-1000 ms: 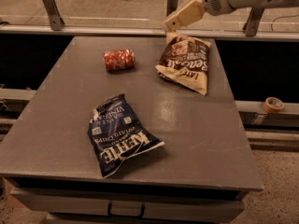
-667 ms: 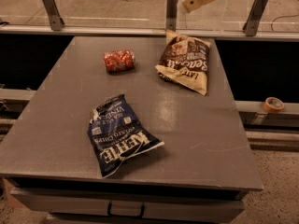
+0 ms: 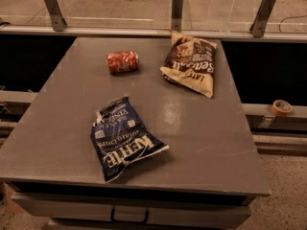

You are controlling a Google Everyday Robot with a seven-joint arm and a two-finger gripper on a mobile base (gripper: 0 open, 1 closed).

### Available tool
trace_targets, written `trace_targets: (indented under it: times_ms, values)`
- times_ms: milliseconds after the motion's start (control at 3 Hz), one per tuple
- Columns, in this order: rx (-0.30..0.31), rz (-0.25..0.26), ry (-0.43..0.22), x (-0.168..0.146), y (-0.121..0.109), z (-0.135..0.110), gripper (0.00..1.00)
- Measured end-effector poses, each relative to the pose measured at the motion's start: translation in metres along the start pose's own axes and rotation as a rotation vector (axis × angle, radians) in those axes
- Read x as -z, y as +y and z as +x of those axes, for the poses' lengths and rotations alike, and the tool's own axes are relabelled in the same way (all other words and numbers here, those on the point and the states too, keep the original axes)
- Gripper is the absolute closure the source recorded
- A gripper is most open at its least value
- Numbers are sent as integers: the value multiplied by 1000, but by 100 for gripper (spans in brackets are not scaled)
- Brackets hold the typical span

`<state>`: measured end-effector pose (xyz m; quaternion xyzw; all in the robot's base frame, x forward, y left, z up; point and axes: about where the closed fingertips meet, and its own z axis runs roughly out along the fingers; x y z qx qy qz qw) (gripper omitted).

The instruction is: Move coke can near brown chip bag

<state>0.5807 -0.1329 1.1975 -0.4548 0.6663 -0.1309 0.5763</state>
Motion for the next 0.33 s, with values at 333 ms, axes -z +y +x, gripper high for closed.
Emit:
trace_targets:
  times_ms: [333]
  values:
    - [-3, -3, -1, -1, 1, 1, 0]
